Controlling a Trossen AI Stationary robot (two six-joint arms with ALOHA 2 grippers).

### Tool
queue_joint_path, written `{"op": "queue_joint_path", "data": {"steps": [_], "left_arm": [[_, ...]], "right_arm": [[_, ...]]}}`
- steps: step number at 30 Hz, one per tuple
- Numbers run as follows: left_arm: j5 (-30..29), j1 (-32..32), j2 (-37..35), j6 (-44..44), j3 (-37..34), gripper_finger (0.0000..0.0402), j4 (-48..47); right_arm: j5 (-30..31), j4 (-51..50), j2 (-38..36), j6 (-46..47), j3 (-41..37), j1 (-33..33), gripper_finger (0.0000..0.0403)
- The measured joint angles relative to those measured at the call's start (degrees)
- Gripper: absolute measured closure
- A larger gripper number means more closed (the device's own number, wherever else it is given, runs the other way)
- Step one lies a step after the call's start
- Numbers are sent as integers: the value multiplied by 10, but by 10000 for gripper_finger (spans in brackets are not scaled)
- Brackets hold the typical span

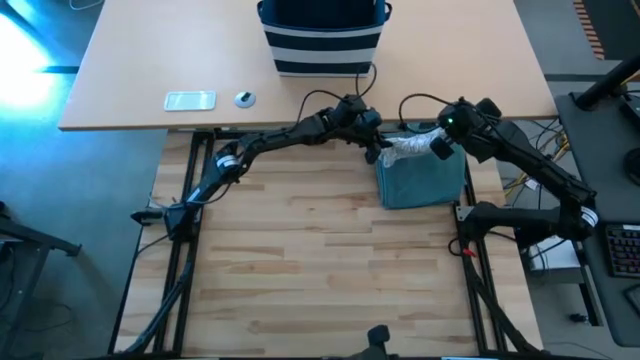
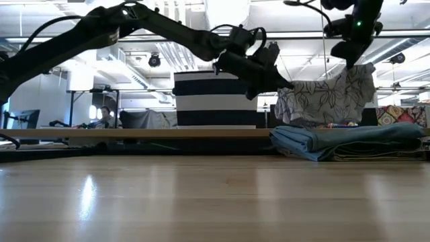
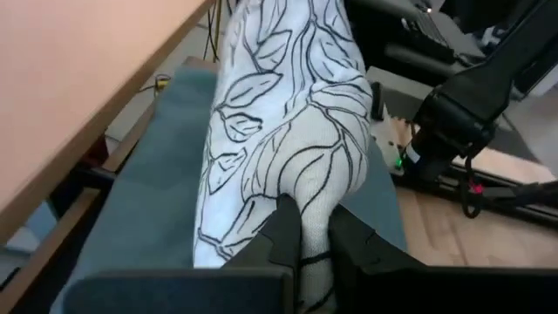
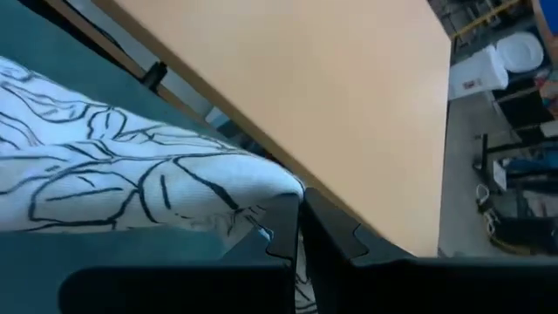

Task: Fold Laundry from Bin
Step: Stack the folded white shirt on top of the folded blue pants

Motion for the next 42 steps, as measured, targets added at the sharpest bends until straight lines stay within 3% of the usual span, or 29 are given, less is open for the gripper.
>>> {"op": "queue_joint_path", "data": {"steps": [9, 18, 20, 24, 29, 34, 42], "left_arm": [[-31, 13, 3, 77, 33, 398, -31], [-90, 16, 7, 170, 44, 398, 12], [-98, 13, 17, 181, 40, 398, 4], [-104, 1, 45, 200, 35, 390, -80], [-94, -20, 32, 229, 66, 353, -141], [-81, -39, 42, 262, 75, 312, -250], [-86, -59, 44, 224, 72, 278, -218]], "right_arm": [[44, 48, -2, 39, -54, 6, 394], [262, 302, -25, 72, -172, 51, 394], [251, 310, -37, 107, -222, 52, 394], [161, 273, -61, 235, -312, 65, 394], [102, 202, -85, 324, -352, 103, 394], [91, 201, -97, 325, -341, 127, 394], [70, 194, -80, 200, -268, 120, 394]]}}
